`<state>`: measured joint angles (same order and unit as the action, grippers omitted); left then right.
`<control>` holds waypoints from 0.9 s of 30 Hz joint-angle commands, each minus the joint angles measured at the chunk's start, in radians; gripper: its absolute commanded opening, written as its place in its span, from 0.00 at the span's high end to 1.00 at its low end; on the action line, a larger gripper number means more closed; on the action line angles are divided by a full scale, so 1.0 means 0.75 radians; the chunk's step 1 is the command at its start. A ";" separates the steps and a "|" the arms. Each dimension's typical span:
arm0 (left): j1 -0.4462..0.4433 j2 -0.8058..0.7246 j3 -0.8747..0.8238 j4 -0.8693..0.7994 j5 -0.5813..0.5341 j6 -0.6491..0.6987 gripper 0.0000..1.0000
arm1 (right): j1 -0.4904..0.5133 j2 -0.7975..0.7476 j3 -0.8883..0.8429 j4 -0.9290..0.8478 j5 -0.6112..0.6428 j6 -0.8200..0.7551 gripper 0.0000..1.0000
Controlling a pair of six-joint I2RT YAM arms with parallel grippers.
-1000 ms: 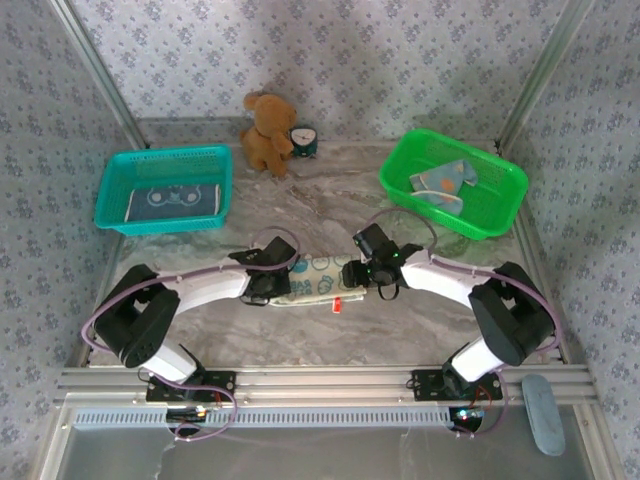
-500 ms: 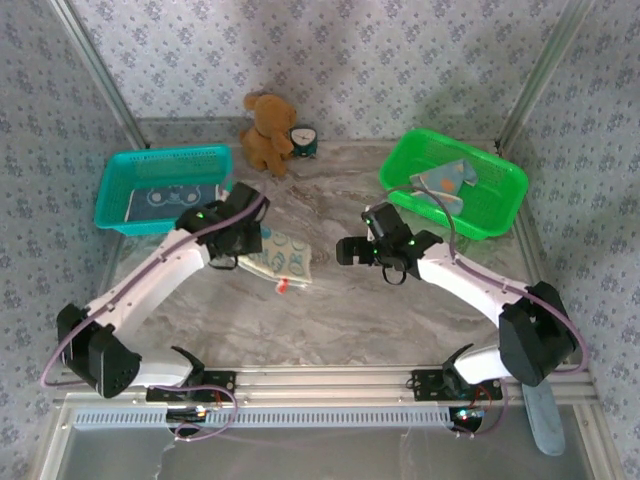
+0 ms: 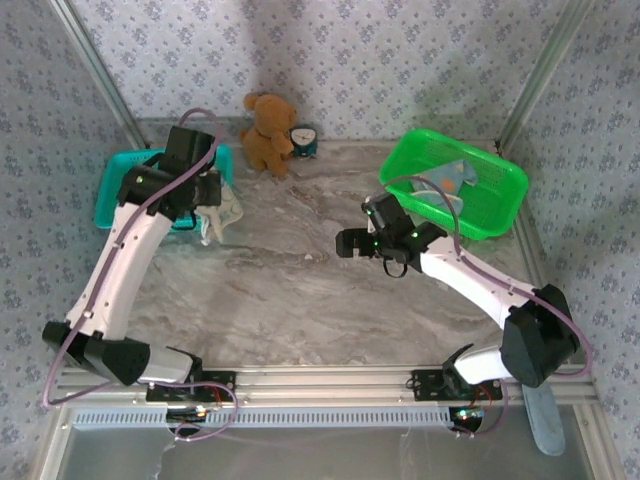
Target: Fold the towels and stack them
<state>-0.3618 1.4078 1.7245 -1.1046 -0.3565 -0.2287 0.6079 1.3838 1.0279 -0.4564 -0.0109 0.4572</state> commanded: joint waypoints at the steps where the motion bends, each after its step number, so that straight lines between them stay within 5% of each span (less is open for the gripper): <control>1: 0.001 0.106 0.133 0.006 0.081 0.084 1.00 | -0.015 0.020 0.053 -0.075 0.017 -0.039 0.00; 19: 0.228 0.764 0.826 -0.108 0.154 0.096 1.00 | -0.093 0.073 0.076 -0.115 -0.007 -0.055 0.00; 27: 0.380 0.776 0.843 -0.122 0.233 0.110 1.00 | -0.107 0.132 0.122 -0.111 -0.027 -0.062 0.00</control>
<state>-0.1059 2.0148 2.3222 -1.1740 -0.2157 -0.1711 0.5312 1.4624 1.0843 -0.5179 -0.0154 0.4278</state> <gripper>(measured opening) 0.071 0.998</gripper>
